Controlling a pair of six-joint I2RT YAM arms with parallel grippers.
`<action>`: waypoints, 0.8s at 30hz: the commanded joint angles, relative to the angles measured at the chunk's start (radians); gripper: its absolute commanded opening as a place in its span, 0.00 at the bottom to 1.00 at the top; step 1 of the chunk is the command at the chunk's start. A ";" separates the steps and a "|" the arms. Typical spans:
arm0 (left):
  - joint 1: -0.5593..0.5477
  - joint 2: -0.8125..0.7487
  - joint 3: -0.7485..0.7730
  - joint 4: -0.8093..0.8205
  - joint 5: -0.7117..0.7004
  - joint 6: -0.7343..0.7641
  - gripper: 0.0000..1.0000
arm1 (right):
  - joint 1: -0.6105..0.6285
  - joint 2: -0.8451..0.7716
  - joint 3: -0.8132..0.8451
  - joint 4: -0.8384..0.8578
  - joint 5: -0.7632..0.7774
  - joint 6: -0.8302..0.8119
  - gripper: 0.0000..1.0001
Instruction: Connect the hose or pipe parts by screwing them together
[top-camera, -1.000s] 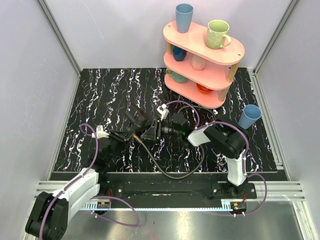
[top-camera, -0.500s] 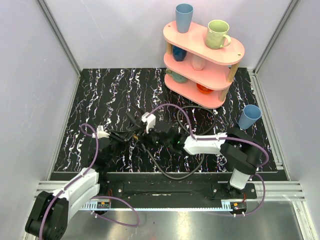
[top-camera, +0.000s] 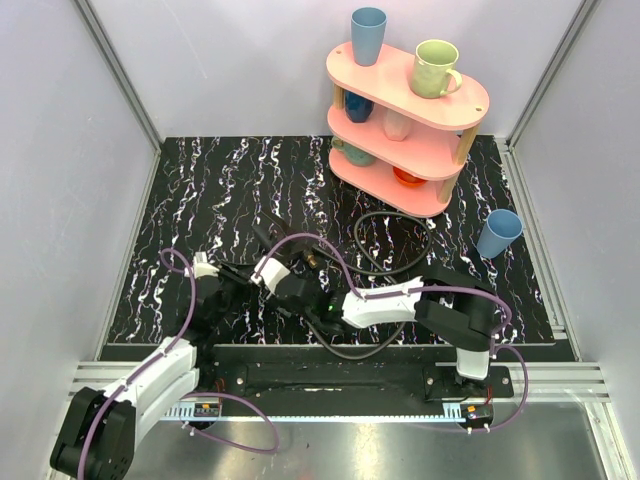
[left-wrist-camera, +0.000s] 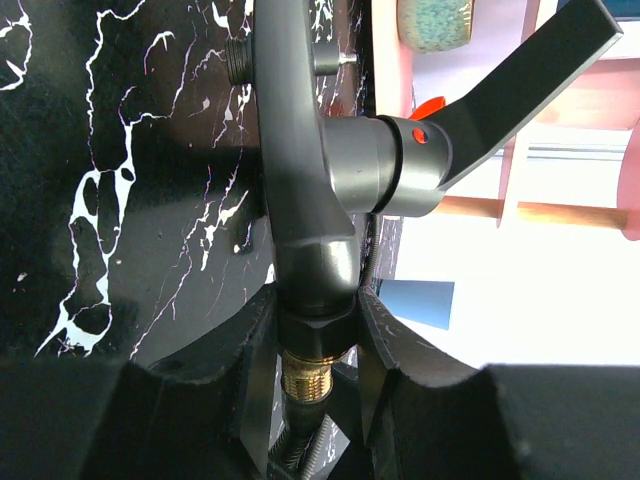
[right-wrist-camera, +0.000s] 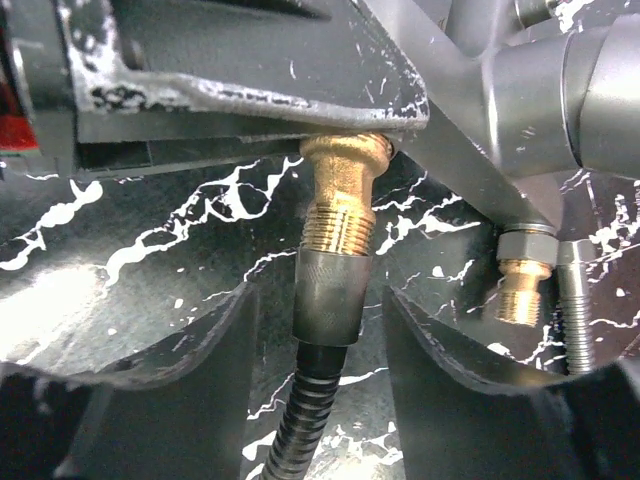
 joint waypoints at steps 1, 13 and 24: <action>-0.011 -0.038 -0.140 0.103 0.029 -0.016 0.00 | 0.022 0.022 0.064 0.047 0.142 -0.076 0.55; -0.069 0.007 -0.180 0.158 -0.009 -0.059 0.00 | 0.036 0.036 0.100 0.110 0.111 -0.103 0.00; -0.203 0.117 -0.197 0.290 -0.103 -0.082 0.00 | -0.214 -0.001 0.038 0.145 -0.605 0.196 0.00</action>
